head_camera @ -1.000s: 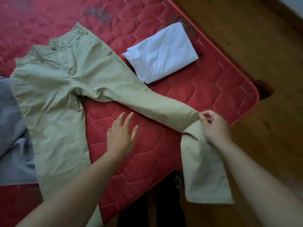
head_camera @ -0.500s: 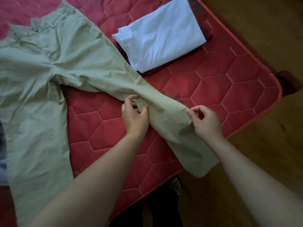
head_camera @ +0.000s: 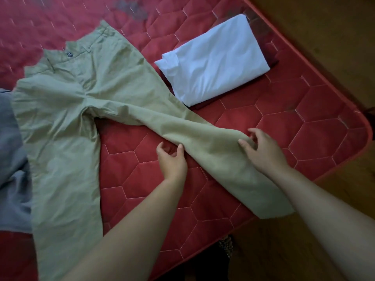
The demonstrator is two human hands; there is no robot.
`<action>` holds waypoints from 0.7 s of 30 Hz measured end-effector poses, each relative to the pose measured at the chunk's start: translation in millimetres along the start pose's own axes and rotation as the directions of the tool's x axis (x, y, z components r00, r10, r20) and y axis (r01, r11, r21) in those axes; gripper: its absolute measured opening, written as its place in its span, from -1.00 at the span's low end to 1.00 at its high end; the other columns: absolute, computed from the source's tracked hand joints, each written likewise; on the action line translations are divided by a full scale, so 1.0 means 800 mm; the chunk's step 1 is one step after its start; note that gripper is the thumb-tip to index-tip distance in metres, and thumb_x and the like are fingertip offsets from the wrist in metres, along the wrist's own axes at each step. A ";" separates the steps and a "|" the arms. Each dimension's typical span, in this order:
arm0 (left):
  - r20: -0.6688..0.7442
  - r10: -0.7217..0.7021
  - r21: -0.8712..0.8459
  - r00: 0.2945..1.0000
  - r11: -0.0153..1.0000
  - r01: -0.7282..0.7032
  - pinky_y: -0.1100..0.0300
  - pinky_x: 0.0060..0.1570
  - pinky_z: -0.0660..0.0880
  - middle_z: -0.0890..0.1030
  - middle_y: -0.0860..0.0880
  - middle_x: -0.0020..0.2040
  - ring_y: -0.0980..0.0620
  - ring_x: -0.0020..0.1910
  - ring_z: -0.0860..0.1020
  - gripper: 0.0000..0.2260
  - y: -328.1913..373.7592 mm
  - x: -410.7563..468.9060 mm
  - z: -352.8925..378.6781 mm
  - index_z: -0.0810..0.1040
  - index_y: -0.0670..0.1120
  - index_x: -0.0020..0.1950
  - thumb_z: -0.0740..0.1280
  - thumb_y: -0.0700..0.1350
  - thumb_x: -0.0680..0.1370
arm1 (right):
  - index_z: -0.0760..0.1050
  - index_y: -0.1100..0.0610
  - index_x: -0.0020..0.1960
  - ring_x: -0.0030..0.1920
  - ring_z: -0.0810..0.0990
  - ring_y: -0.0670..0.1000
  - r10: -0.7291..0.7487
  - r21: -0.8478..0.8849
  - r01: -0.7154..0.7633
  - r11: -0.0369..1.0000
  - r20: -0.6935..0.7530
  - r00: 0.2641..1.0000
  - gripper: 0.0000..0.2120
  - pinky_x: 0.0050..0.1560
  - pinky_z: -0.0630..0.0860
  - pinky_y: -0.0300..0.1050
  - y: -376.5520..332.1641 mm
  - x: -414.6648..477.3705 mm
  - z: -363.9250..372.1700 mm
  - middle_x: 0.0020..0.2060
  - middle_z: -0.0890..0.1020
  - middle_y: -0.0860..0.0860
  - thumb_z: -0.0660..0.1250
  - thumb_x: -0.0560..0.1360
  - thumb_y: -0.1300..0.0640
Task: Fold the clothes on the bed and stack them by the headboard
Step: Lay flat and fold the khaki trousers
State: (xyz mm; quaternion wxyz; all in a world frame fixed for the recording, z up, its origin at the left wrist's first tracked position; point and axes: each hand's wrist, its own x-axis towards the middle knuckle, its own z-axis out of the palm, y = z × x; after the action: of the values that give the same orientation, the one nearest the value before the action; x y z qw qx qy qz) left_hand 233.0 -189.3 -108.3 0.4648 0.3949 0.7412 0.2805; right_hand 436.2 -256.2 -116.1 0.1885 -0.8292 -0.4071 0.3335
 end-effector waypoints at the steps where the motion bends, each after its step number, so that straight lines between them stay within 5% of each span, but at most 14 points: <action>1: 0.010 -0.034 -0.081 0.999 0.996 0.034 0.57 -0.21 0.42 0.50 -0.07 0.23 0.29 -0.12 0.50 -0.55 0.000 0.004 0.007 0.27 -0.16 0.40 0.31 -0.13 0.55 | 0.37 0.12 0.34 0.20 0.48 0.07 -0.012 0.019 0.012 1.000 -0.018 1.000 -0.53 0.10 0.37 -0.12 0.003 0.000 0.005 0.19 0.52 0.06 0.28 0.51 -0.08; 4: 0.065 0.025 -0.147 0.998 0.989 -0.016 0.55 -0.17 0.45 0.53 0.06 0.08 0.27 -0.02 0.55 -0.64 0.005 0.012 0.017 0.31 -0.18 0.35 0.26 -0.16 0.58 | 0.47 0.07 0.20 0.03 0.55 0.00 -0.027 0.093 0.035 0.995 -0.082 0.996 -0.67 -0.04 0.38 -0.19 0.004 -0.001 0.015 0.03 0.61 -0.01 0.32 0.49 -0.03; 10: 0.147 0.148 -0.169 0.978 0.978 -0.122 0.50 -0.22 0.46 0.50 0.05 -0.14 0.38 -0.27 0.51 -0.84 0.030 0.022 0.009 0.36 -0.19 0.13 0.26 -0.23 0.57 | 0.52 0.04 0.04 -0.16 0.57 -0.07 -0.039 0.189 0.067 0.980 -0.146 0.989 -0.84 -0.16 0.46 -0.14 -0.003 -0.005 0.019 -0.17 0.61 -0.09 0.32 0.50 0.02; 16: -0.001 0.257 -0.051 0.966 0.965 -0.256 0.41 -0.35 0.35 0.35 0.06 -0.30 0.27 -0.41 0.37 -0.84 0.017 -0.010 -0.035 0.31 -0.10 0.00 0.31 -0.16 0.55 | 0.53 0.02 0.02 -0.17 0.55 -0.08 -0.016 0.152 0.046 0.987 -0.194 0.981 -0.86 -0.24 0.38 -0.22 -0.013 -0.024 0.018 -0.22 0.57 -0.16 0.31 0.50 0.01; 19: 0.000 0.256 0.100 0.967 0.962 -0.255 0.35 -0.27 0.38 0.39 0.03 -0.22 0.22 -0.35 0.40 -0.72 -0.009 -0.026 -0.053 0.33 0.00 0.09 0.39 -0.10 0.49 | 0.53 0.05 0.05 -0.09 0.54 -0.01 -0.009 0.099 0.028 0.995 -0.193 0.981 -0.83 -0.15 0.40 -0.15 -0.008 -0.033 0.026 -0.12 0.60 -0.06 0.28 0.52 0.01; 21: 0.035 0.133 0.208 0.990 0.968 -0.138 0.29 0.01 0.42 0.41 -0.03 0.09 0.21 -0.07 0.47 -0.51 -0.027 -0.029 -0.055 0.26 -0.03 0.31 0.41 -0.07 0.47 | 0.50 0.10 0.14 -0.01 0.53 0.03 0.020 0.075 -0.008 0.997 -0.168 0.986 -0.76 -0.08 0.41 -0.12 -0.002 -0.035 0.031 -0.05 0.58 -0.01 0.27 0.53 0.01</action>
State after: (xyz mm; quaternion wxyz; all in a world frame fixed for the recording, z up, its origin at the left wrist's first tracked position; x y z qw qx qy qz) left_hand 192.1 -222.7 -96.0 0.4079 0.4944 0.7331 0.2274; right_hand 405.2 -276.4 -121.5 0.2506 -0.8496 -0.3712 0.2785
